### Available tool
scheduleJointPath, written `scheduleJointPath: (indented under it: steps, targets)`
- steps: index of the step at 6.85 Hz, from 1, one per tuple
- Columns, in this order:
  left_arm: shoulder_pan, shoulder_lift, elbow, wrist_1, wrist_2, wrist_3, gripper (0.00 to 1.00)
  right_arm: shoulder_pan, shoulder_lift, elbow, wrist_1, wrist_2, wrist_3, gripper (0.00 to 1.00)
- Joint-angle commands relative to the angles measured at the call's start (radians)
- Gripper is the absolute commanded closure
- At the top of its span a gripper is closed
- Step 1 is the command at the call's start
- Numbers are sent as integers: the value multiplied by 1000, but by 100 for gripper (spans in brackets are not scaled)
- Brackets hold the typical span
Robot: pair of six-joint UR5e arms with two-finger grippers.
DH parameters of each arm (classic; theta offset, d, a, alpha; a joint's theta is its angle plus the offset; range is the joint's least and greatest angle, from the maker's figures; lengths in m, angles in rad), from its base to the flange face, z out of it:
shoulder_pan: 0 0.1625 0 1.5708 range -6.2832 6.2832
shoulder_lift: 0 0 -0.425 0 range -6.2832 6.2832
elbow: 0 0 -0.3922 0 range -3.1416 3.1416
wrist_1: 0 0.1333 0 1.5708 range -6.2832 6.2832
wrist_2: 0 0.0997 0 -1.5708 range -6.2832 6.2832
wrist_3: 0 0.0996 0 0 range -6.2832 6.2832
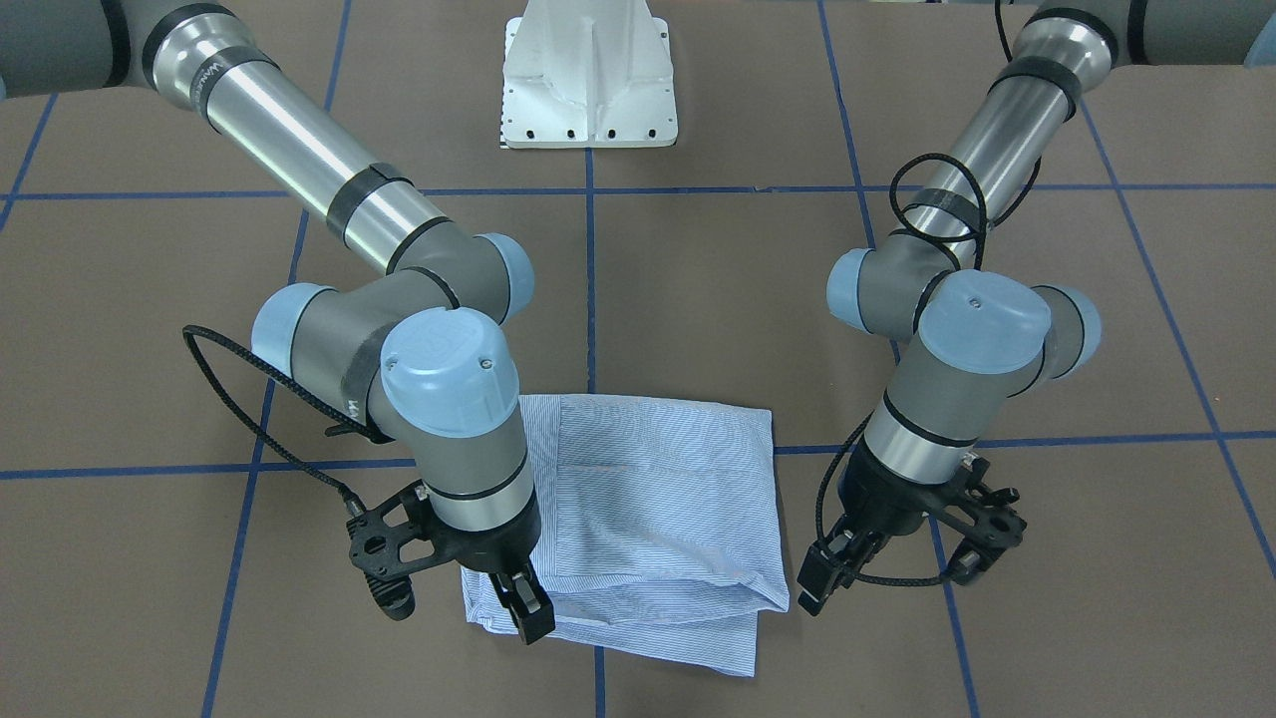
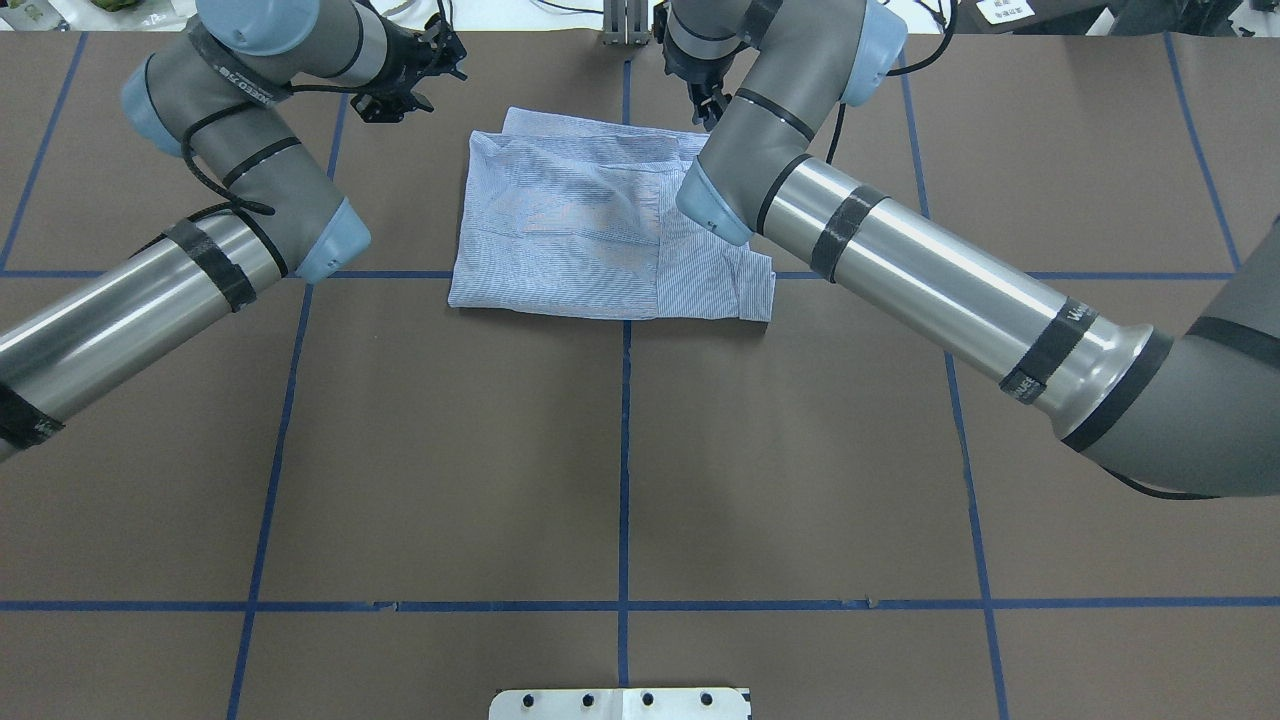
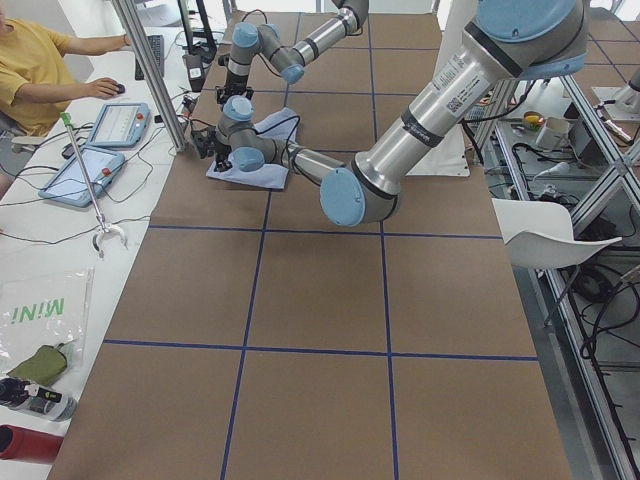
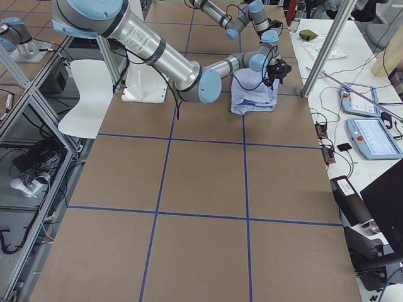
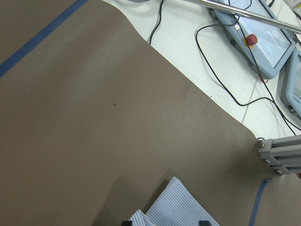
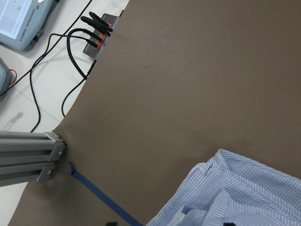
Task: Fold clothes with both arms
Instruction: 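Open both grippers and raise them away from the folded shirt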
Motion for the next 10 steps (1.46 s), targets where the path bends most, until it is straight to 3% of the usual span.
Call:
scheduleJointPath:
  steps: [1, 2, 3, 4, 5, 7, 9, 10]
  targets:
    - [-34, 58, -52, -2, -111, 117, 39, 33, -107, 131, -37, 82, -132, 0]
    - [-43, 168, -168, 7, -142, 315, 39, 75, -225, 298, -121, 152, -287, 0]
    - [-81, 240, -236, 12, -162, 495, 40, 134, -322, 401, -172, 227, -434, 0]
    - [-148, 307, -262, 10, -275, 651, 40, 184, -479, 534, -173, 280, -636, 0]
    - [-226, 371, -279, 12, -356, 847, 40, 255, -578, 590, -174, 344, -867, 0]
    - [-349, 462, -284, 25, -398, 1155, 40, 399, -744, 624, -174, 424, -1252, 0]
    - [-496, 523, -292, 157, -447, 1484, 38, 534, -900, 631, -176, 453, -1618, 0]
    - [-550, 571, -318, 212, -452, 1585, 3, 591, -947, 631, -218, 467, -1762, 0]
